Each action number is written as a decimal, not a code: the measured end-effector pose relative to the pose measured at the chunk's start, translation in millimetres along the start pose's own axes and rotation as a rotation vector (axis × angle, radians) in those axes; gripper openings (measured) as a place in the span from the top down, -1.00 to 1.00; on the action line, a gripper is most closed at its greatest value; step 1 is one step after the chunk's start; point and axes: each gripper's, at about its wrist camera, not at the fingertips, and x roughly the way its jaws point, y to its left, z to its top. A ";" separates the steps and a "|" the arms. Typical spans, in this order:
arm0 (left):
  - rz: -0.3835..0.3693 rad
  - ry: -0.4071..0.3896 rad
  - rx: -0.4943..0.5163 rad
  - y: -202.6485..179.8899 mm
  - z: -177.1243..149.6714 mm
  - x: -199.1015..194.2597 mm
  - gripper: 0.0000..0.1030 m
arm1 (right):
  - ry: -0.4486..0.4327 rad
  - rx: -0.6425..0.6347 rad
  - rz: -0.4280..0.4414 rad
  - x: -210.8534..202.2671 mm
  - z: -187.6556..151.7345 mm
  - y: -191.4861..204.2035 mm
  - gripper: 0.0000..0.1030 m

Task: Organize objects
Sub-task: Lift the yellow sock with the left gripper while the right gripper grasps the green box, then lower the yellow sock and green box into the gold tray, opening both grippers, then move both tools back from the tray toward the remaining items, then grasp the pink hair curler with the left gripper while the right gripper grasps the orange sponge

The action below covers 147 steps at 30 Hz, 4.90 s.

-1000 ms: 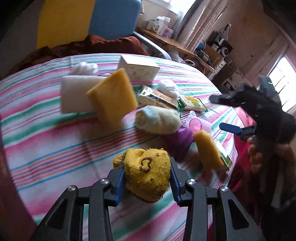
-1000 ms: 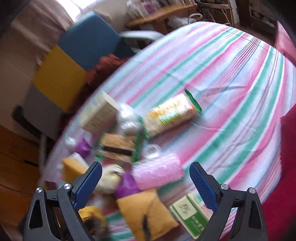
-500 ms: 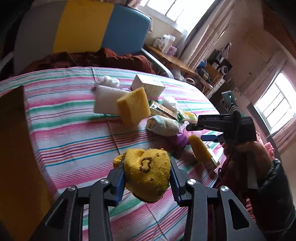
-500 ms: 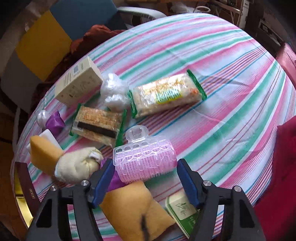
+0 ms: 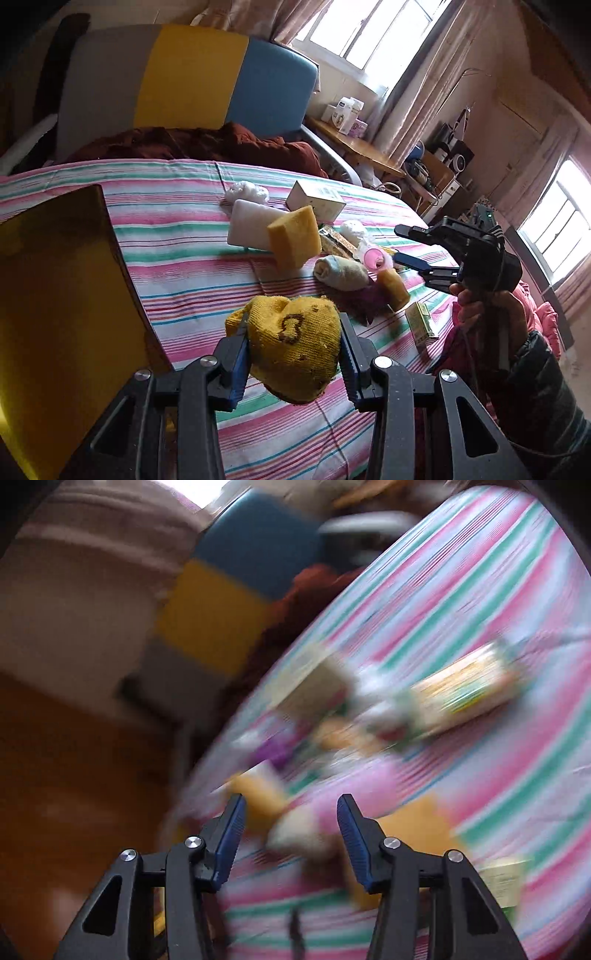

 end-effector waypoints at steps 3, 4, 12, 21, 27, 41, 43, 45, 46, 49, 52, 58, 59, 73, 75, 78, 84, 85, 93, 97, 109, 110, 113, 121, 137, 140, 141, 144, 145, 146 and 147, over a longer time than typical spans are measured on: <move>0.004 -0.010 0.004 -1.9 -0.2 -4.6 0.17 | -0.015 -0.048 -0.084 2.5 0.2 10.9 -0.02; 0.007 -0.013 0.004 -2.7 -0.8 -6.6 0.17 | -0.023 -0.052 -0.102 0.0 0.2 10.7 -0.06; 0.026 -0.035 0.004 3.2 -4.9 -22.0 0.17 | 0.018 -0.186 -0.204 20.1 -18.2 35.4 -0.10; 0.034 -0.061 -0.016 21.2 -11.8 -40.5 0.16 | 0.263 -0.333 -0.580 -9.2 -21.8 47.2 -0.49; 0.020 -0.059 -0.054 32.8 -14.6 -42.3 0.16 | 0.431 -0.331 -0.830 -6.6 -21.9 9.9 -0.52; 0.040 -0.090 -0.071 46.7 -17.5 -60.1 0.15 | 0.367 -0.406 -0.918 -8.9 -24.5 23.0 0.39; 0.052 -0.107 -0.071 49.5 -17.7 -67.9 0.15 | 0.283 -0.451 -0.846 -25.1 -24.8 55.5 0.38; 0.077 -0.132 -0.080 56.2 -18.6 -79.6 0.15 | 0.216 -0.506 -0.738 -30.1 -34.2 91.8 0.38; 0.087 -0.140 -0.087 59.4 -18.7 -84.2 0.15 | 0.200 -0.546 -0.666 -27.7 -41.3 114.1 0.38; 0.163 -0.169 -0.122 79.9 -23.9 -104.1 0.14 | 0.205 -0.674 -0.491 -3.4 -68.5 168.3 0.38; 0.256 -0.185 -0.175 106.1 -34.8 -124.0 0.13 | 0.264 -0.772 -0.330 45.3 -108.1 220.2 0.38; 0.420 -0.179 -0.279 155.4 -63.8 -149.0 0.13 | 0.430 -0.882 -0.190 147.9 -181.7 273.5 0.38; 0.441 -0.173 -0.291 160.8 -68.9 -150.6 0.13 | 0.460 -0.890 -0.177 158.2 -196.3 281.0 0.38; 0.672 -0.247 -0.349 181.5 -98.1 -178.1 -0.73 | 0.607 -0.945 -0.074 244.9 -290.9 290.5 -0.53; 0.716 -0.264 -0.349 181.9 -96.0 -183.1 -0.74 | 0.573 -0.986 -0.087 238.4 -294.3 291.2 -0.61; 0.769 -0.299 -0.341 178.9 -94.7 -190.7 -0.90 | 0.418 -1.087 -0.130 215.6 -297.2 297.6 -0.61; 0.815 -0.359 -0.281 162.6 -87.9 -198.9 -0.98 | 0.043 -1.214 -0.141 157.9 -296.2 311.5 -0.62; 0.817 -0.363 -0.271 159.5 -86.7 -198.9 -0.98 | 0.042 -1.196 -0.147 156.9 -292.8 310.0 -0.62; 0.805 -0.335 -0.188 136.1 -78.1 -184.7 -0.99 | 0.159 -1.002 -0.154 167.4 -266.6 279.7 -0.44; 0.796 -0.313 -0.160 127.2 -75.9 -175.6 -0.99 | 0.134 -1.001 -0.161 157.7 -264.2 273.7 -0.43; 0.786 -0.274 -0.052 94.0 -65.7 -152.7 -0.99 | 0.054 -0.955 -0.205 133.5 -235.2 259.6 -0.43; 0.783 -0.271 -0.044 91.4 -63.8 -150.4 -0.99 | 0.047 -0.947 -0.208 130.8 -230.8 257.2 -0.43; 0.767 -0.266 -0.020 84.8 -59.6 -145.1 -0.99 | 0.022 -0.923 -0.227 122.0 -215.3 248.6 -0.43; 0.672 -0.239 0.053 62.7 -48.1 -125.6 -0.99 | -0.050 -0.782 -0.310 88.0 -149.5 205.3 -0.43; 0.364 -0.099 0.204 -4.6 -21.3 -46.4 -0.51 | -0.225 -0.204 -0.408 -16.8 -10.5 50.1 -0.46; 0.290 -0.067 0.258 -25.0 -14.1 -26.3 -0.46 | -0.219 -0.070 -0.329 -21.5 -5.2 25.4 -0.46; 0.264 -0.061 0.273 -31.3 -11.2 -20.1 -0.45 | -0.238 -0.063 -0.313 -25.4 -5.0 23.3 -0.47; 0.181 -0.043 0.317 -50.8 1.0 0.5 -0.40 | -0.237 -0.023 -0.283 -27.5 -4.7 16.0 -0.48; 0.160 -0.035 0.330 -56.7 4.8 7.1 -0.40 | -0.240 -0.004 -0.260 -29.5 -4.6 12.9 -0.49; 0.131 -0.025 0.344 -63.9 10.3 16.2 -0.40 | -0.246 0.011 -0.244 -32.0 -3.9 9.9 -0.50; 0.093 -0.014 0.358 -71.6 15.4 26.0 -0.38 | -0.255 0.027 -0.229 -34.8 -3.3 6.7 -0.55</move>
